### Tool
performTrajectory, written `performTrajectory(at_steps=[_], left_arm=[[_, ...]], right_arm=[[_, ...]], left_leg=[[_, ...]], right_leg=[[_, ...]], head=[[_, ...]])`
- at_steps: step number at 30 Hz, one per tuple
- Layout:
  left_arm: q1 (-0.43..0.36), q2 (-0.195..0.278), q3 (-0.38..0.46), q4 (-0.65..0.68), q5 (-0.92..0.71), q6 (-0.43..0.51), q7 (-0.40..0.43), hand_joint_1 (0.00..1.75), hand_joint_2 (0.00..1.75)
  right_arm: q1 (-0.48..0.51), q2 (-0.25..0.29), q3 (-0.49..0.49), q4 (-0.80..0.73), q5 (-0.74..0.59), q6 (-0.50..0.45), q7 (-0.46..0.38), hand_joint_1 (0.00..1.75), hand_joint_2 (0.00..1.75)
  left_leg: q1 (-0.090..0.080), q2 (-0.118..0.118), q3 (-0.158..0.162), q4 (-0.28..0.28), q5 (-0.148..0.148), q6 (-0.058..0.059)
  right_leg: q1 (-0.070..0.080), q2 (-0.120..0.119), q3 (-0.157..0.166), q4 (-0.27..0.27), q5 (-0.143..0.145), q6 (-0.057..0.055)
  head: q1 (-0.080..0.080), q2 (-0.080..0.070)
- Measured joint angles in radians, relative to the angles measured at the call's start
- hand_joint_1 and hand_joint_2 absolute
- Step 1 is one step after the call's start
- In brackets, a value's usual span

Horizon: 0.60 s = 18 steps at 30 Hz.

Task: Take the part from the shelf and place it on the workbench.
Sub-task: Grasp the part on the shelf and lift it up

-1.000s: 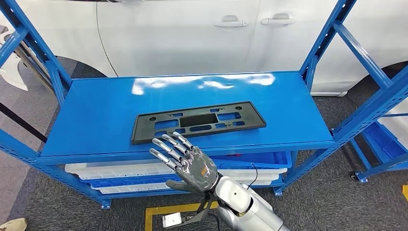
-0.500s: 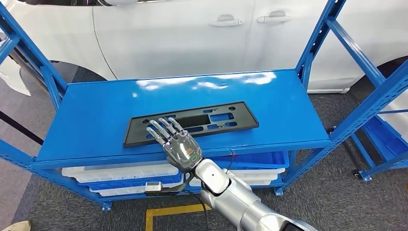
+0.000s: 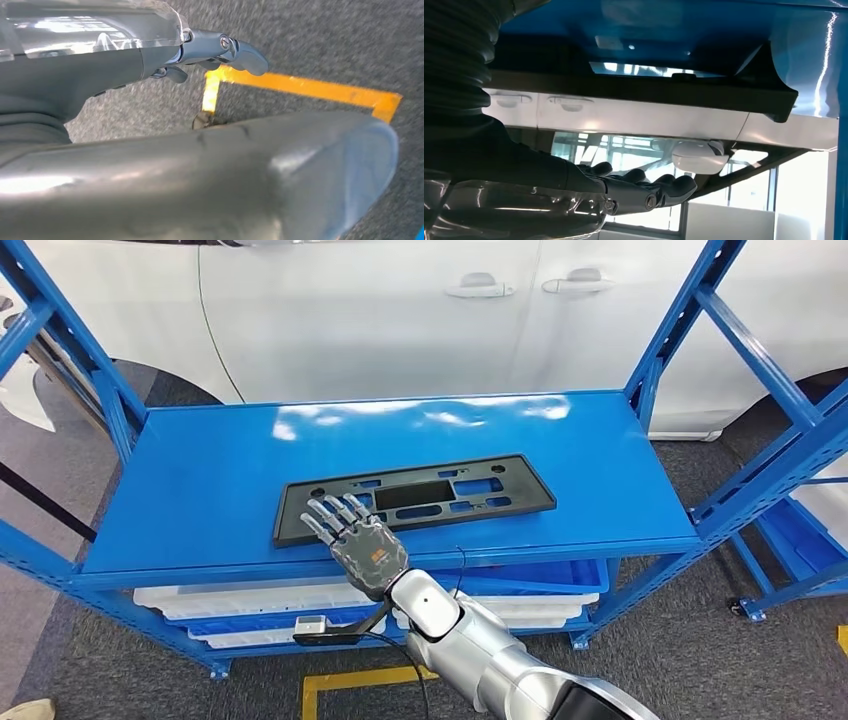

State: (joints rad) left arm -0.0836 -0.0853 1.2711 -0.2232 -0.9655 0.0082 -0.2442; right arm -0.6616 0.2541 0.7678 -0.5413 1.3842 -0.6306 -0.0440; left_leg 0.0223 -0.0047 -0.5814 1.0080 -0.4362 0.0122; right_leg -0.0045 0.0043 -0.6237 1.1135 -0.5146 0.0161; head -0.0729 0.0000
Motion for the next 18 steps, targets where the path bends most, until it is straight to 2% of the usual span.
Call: performTrajectory(at_steps=[2, 3, 4, 5, 7, 8, 9, 12, 14, 15, 17, 18], left_arm=[[-0.001, 0.001, 0.0, 0.0, -0.002, -0.001, -0.001, 0.0, 0.0], [0.0, 0.001, 0.0, 0.0, -0.004, -0.002, -0.001, 0.0, 0.0], [0.0, 0.001, 0.0, 0.0, -0.005, -0.002, -0.001, 0.0, 0.0], [0.0, 0.001, 0.0, 0.0, -0.006, -0.002, -0.001, 0.0, 0.0], [0.0, 0.001, 0.0, 0.001, -0.006, -0.002, -0.002, 0.0, 0.0], [0.0, 0.0, 0.0, 0.001, -0.007, -0.002, -0.002, 0.0, 0.0], [-0.001, 0.0, 0.0, 0.002, -0.007, -0.002, -0.003, 0.0, 0.0], [-0.002, 0.0, 0.0, 0.003, -0.009, 0.0, -0.003, 0.0, 0.0], [-0.002, 0.001, 0.0, 0.003, -0.01, 0.001, -0.003, 0.0, 0.0], [-0.002, 0.002, 0.0, 0.003, -0.011, 0.002, -0.003, 0.0, 0.0], [-0.002, 0.002, 0.0, 0.003, -0.013, 0.005, -0.003, 0.0, 0.0], [-0.001, 0.002, 0.0, 0.003, -0.014, 0.006, -0.003, 0.0, 0.0]], right_arm=[[-0.003, 0.0, 0.0, 0.02, 0.001, -0.001, 0.006, 0.0, 1.75], [-0.003, 0.0, -0.001, 0.031, 0.001, -0.002, 0.01, 0.0, 1.75], [-0.003, 0.001, -0.003, 0.041, 0.0, -0.005, 0.012, 0.0, 1.75], [-0.004, 0.002, -0.006, 0.05, 0.0, -0.008, 0.013, 0.0, 1.75], [-0.012, 0.006, -0.014, 0.063, -0.002, -0.016, 0.014, 0.0, 1.75], [-0.018, 0.009, -0.019, 0.069, -0.003, -0.018, 0.015, 0.0, 1.75], [-0.025, 0.013, -0.025, 0.074, -0.005, -0.019, 0.015, 0.0, 1.75], [-0.038, 0.025, -0.042, 0.089, -0.006, -0.02, 0.017, 0.0, 1.75], [-0.048, 0.034, -0.05, 0.096, -0.004, -0.019, 0.022, 0.0, 1.75], [-0.053, 0.04, -0.052, 0.099, -0.003, -0.018, 0.026, 0.0, 1.75], [-0.06, 0.05, -0.057, 0.106, -0.002, -0.016, 0.034, 0.0, 1.75], [-0.061, 0.054, -0.06, 0.11, -0.001, -0.014, 0.037, 0.0, 1.75]], left_leg=[[-0.002, 0.0, -0.001, 0.0, -0.001, 0.005], [-0.003, 0.0, 0.0, 0.0, -0.001, 0.005], [-0.003, 0.0, 0.0, 0.0, -0.001, 0.005], [-0.004, -0.001, 0.002, 0.001, -0.002, 0.005], [-0.005, -0.002, 0.005, 0.001, -0.005, 0.002], [-0.007, -0.002, 0.005, 0.002, -0.006, -0.002], [-0.008, -0.002, 0.005, 0.003, -0.007, -0.006], [-0.009, -0.001, 0.005, 0.002, -0.01, -0.022], [-0.008, 0.0, -0.007, 0.034, -0.034, -0.032], [-0.006, 0.0, -0.027, 0.079, -0.061, -0.036], [-0.004, 0.0, -0.09, 0.213, -0.123, -0.044], [-0.003, 0.0, -0.116, 0.266, -0.139, -0.047]], right_leg=[[-0.001, 0.0, -0.067, 0.136, -0.057, 0.004], [-0.001, 0.0, -0.092, 0.181, -0.067, 0.005], [-0.001, 0.0, -0.099, 0.19, -0.057, 0.004], [-0.001, 0.0, -0.087, 0.158, -0.028, 0.001], [0.002, 0.0, -0.025, 0.02, 0.044, -0.011], [0.004, -0.001, 0.002, -0.04, 0.066, -0.017], [0.007, -0.001, 0.018, -0.079, 0.077, -0.02], [0.009, -0.001, 0.027, -0.102, 0.079, -0.029], [0.002, -0.001, 0.032, -0.112, 0.083, -0.04], [0.0, -0.002, 0.035, -0.115, 0.084, -0.044], [0.001, -0.003, 0.035, -0.115, 0.083, -0.048], [0.002, -0.003, 0.035, -0.115, 0.083, -0.048]], head=[[0.0, 0.0], [0.0, 0.0], [0.0, 0.0], [0.0, 0.0], [0.0, 0.0], [0.0, 0.0], [0.0, 0.0], [0.0, 0.0], [0.0, 0.0], [0.0, 0.0], [0.0, 0.0], [0.0, 0.0]])
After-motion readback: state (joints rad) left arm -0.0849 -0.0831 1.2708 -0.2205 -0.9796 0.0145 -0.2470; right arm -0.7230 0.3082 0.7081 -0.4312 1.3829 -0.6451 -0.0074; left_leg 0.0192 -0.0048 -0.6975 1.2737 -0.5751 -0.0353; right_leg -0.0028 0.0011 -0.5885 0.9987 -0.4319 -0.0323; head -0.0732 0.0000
